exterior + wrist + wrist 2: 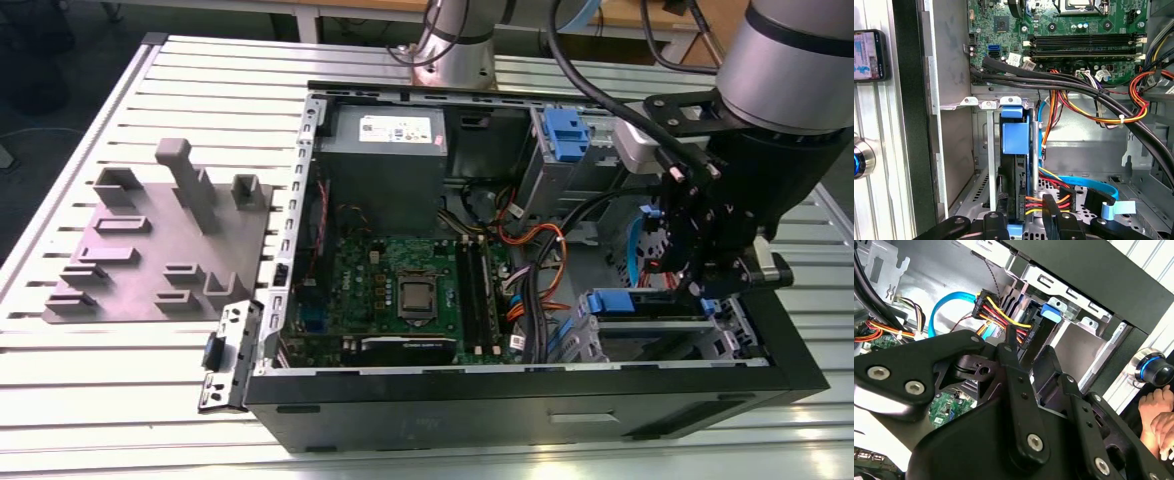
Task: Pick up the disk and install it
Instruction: 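Insert the first disk wire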
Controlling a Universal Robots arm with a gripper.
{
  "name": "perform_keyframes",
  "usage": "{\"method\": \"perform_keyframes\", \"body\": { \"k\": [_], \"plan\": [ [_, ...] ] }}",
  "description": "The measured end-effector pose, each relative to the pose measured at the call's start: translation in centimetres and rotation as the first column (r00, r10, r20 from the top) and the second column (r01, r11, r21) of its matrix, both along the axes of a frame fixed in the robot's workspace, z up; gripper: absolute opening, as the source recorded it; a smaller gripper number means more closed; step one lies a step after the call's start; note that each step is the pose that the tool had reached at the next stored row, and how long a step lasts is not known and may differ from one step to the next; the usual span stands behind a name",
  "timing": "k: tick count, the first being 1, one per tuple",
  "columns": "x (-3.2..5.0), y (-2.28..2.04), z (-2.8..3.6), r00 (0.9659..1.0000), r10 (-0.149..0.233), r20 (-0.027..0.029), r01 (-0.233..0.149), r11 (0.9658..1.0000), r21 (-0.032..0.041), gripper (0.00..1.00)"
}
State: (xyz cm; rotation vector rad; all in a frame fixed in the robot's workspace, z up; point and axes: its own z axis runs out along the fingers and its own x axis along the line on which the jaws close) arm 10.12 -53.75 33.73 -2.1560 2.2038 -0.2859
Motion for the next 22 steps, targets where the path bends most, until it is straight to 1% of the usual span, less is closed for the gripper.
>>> {"method": "perform_keyframes", "body": {
  "k": [10, 14, 22],
  "plan": [
    [0.0, 0.0, 0.02, 1.0, 0.0, 0.0, 0.0, 1.0, 0.0, 0.4],
    [0.0, 0.0, 0.21, 1.0, 0.0, 0.0, 0.0, 1.0, -0.0004, 0.4],
    [0.0, 0.0, 0.22, 1.0, 0.0, 0.0, 0.0, 1.0, -0.0004, 0.4]
  ]
}}
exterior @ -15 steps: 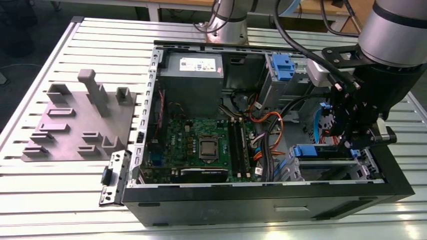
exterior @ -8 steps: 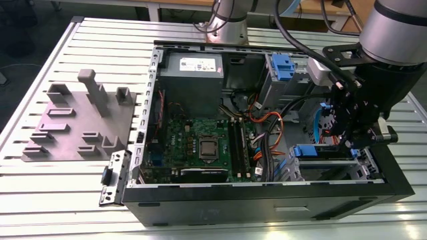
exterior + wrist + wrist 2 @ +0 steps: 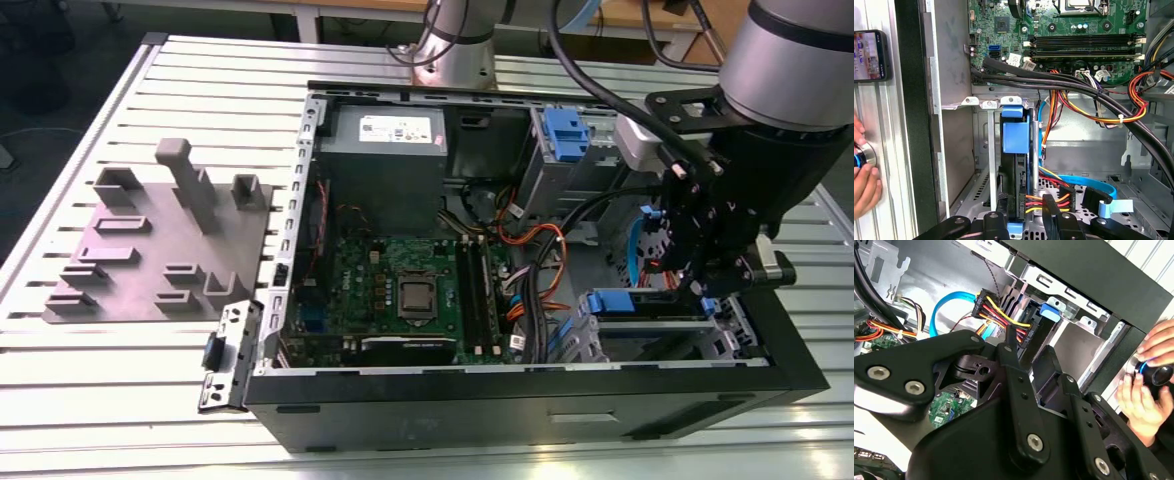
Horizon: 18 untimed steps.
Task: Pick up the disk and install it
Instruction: 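Insert the first disk wire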
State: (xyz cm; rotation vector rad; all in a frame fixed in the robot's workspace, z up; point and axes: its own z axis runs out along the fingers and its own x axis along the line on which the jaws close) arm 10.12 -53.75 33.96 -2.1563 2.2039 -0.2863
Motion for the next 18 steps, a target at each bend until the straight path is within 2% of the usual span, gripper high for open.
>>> {"method": "perform_keyframes", "body": {
  "k": [2, 5, 10, 11, 12, 14, 18],
  "plan": [
    [0.0, 0.0, 0.01, 1.0, 0.0, 0.0, 0.0, 1.0, 0.0, 0.4],
    [-0.01, 0.02, 0.39, 1.0, 0.0, 0.0008, 0.0, 1.0, -0.0003, 0.4],
    [-0.02, 0.02, 0.44, 1.0, 0.0, 0.001, 0.0, 1.0, 0.0, 0.4],
    [1.26, 0.02, 0.44, 0.9994, 0.0, -0.0353, 0.0, 1.0, -0.0001, 0.4],
    [1.27, 0.02, 0.44, 0.9994, 0.0, -0.0357, 0.0, 1.0, -0.0001, 0.4],
    [1.77, 0.02, 0.44, 0.9979, 0.0, -0.0643, 0.0, 1.0, -0.0001, 0.4],
    [1.8, 0.02, 0.44, 0.9978, 0.0, -0.0662, 0.0, 1.0, 0.0, 0.4]
  ]
}}
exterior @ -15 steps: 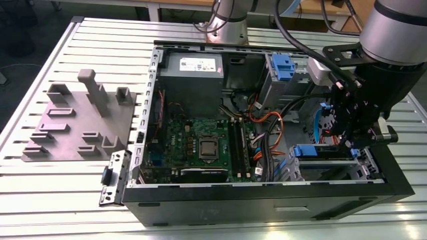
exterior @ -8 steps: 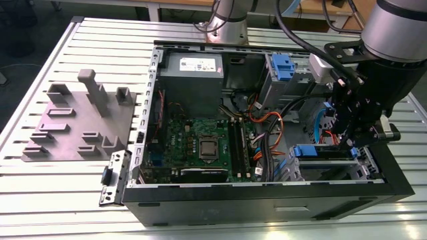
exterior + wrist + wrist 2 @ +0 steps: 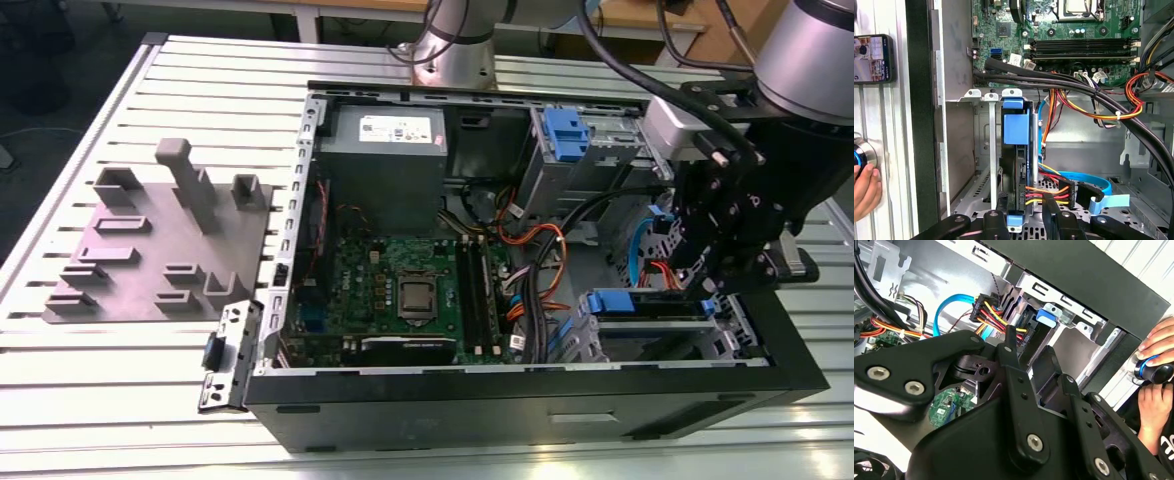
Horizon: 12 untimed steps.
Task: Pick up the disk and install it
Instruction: 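Insert the first disk wire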
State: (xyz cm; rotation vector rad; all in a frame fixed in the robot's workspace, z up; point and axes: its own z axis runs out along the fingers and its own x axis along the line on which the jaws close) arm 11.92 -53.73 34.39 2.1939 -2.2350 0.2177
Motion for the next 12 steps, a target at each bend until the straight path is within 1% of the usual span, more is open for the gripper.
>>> {"method": "perform_keyframes", "body": {
  "k": [2, 12],
  "plan": [
    [0.42, 0.0, 0.0, 0.9997, 0.0, -0.0241, 0.0, 1.0, 0.0, 0.4],
    [0.5, 0.0, 0.0, 0.9996, 0.0, -0.0287, 0.0, 1.0, 0.0, 0.4]
  ]
}}
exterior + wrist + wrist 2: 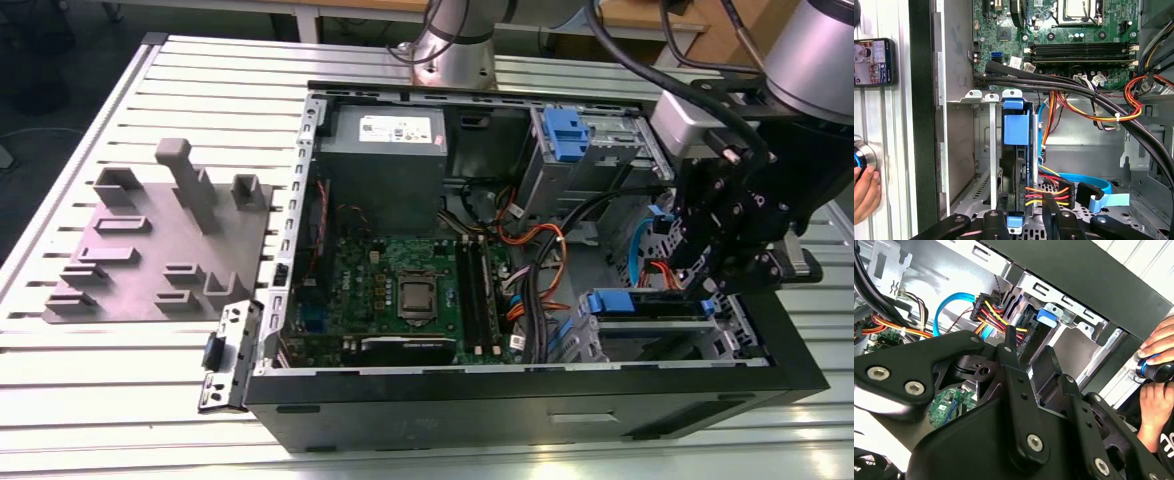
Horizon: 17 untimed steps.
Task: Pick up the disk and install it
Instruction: 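Insert the first disk wire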
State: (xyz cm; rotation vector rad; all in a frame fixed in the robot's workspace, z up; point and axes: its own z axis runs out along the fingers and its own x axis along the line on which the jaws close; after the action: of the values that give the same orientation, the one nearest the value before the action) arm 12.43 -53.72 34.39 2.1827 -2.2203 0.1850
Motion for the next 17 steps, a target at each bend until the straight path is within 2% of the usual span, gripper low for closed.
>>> {"method": "perform_keyframes", "body": {
  "k": [1, 3, 7, 9, 13, 15, 17],
  "plan": [
    [0.01, 0.0, 0.0, 1.0, 0.0, -0.0004, 0.0, 1.0, 0.0, 0.4],
    [0.12, 0.0, 0.0, 1.0, 0.0, -0.0068, 0.0, 1.0, 0.0, 0.4],
    [0.15, 0.0, 0.0, 1.0, 0.0, -0.0086, 0.0, 1.0, 0.0, 0.4],
    [0.34, 0.0, 0.0, 0.9998, 0.0, -0.019, 0.0, 1.0, 0.0, 0.4],
    [0.37, 0.0, 0.0, 0.9998, 0.0, -0.0208, 0.0, 1.0, 0.0, 0.4],
    [0.44, 0.0, 0.0, 0.9997, 0.0, -0.0249, 0.0, 1.0, 0.0, 0.4],
    [0.46, 0.0, 0.0, 0.9997, 0.0, -0.0258, 0.0, 1.0, 0.0, 0.4]
  ]
}}
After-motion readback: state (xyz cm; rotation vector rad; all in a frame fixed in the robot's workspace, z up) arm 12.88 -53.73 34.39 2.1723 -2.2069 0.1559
